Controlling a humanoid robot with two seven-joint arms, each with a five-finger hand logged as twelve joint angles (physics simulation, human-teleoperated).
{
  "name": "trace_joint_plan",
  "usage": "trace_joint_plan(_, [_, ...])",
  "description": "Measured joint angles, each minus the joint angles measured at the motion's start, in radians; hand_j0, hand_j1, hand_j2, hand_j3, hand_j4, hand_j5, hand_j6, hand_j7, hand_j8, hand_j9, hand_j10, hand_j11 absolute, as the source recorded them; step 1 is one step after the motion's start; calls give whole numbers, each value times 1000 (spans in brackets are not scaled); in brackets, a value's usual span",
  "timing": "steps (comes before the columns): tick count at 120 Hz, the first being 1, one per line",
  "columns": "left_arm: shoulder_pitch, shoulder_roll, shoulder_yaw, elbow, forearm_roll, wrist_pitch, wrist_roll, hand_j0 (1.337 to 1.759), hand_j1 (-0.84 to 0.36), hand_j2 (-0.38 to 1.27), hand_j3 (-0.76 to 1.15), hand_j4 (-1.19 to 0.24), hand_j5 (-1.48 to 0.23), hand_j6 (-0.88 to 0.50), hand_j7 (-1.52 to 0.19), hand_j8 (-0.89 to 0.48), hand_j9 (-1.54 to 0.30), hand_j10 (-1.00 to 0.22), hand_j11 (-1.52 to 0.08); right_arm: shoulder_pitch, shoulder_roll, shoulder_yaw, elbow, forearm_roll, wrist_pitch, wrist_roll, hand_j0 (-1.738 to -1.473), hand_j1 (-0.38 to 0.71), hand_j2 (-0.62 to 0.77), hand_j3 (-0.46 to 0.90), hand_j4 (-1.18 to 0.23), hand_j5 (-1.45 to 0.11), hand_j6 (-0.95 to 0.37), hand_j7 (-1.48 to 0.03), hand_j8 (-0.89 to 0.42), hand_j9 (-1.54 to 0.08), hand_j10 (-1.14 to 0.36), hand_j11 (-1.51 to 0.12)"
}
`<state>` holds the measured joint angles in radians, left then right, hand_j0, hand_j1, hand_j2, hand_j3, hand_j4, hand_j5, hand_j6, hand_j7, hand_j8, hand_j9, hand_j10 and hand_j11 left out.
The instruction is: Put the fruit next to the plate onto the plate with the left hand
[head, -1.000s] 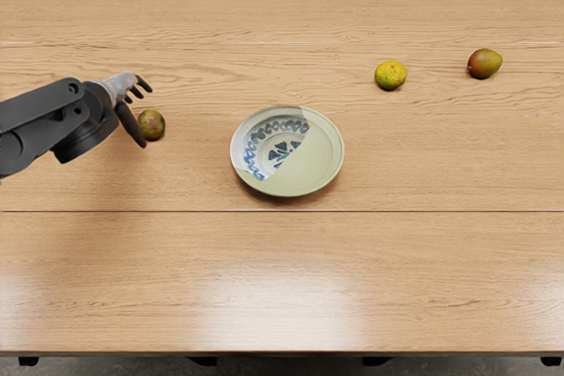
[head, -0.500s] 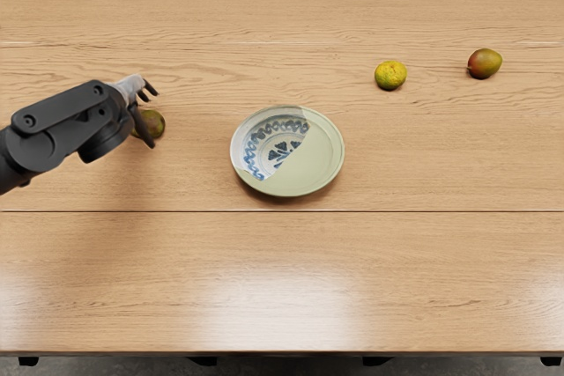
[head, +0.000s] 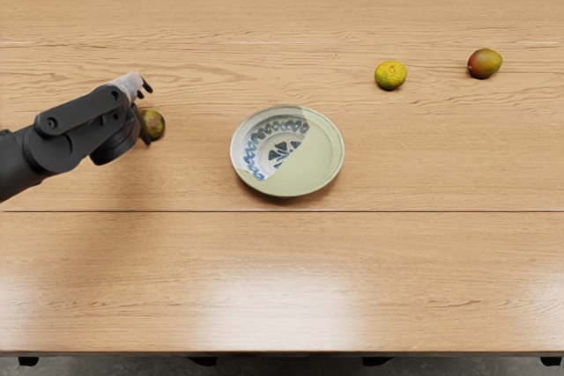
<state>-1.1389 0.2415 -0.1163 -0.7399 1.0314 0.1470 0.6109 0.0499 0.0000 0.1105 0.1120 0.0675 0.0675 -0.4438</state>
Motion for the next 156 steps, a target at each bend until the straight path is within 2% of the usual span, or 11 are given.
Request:
trace_joint_plan(26, [-2,2,1,-27,-1,-4,0,1658,-39,68,0,-327,-423,-328,-422,-328,-422,-327,-422,3,0,0,0,0,0,0,-1658,-349,0,0,0,0,0,0,0,0,0,0])
trace_joint_plan(103, [1,4,1,-24,-12,-39,0,1657,-239,105,0,-497,-657,-498,-658,-497,-658,-497,-659,9,0,0,0,0,0,0,-1658,-349,0,0,0,0,-1,0,0,0,0,0])
trace_joint_plan(121, [1,6,0,-24,-12,-50,-1,1655,-263,150,0,-549,-713,-462,-724,-484,-729,-531,-730,10,0,0,0,0,0,0,-1658,-349,0,0,0,0,-1,0,0,0,0,0])
trace_joint_plan(134, [-2,9,0,-23,-15,-62,0,1655,-276,247,0,-583,-760,-452,-769,-478,-772,-538,-773,11,0,0,0,0,0,0,-1658,-349,0,0,0,0,-1,0,0,0,0,0])
trace_joint_plan(156, [-2,12,-2,-23,-15,-77,0,1654,-279,280,0,-641,-824,-445,-834,-492,-844,-564,-847,11,0,0,0,0,0,0,-1658,-349,0,0,0,0,-1,0,0,0,0,0])
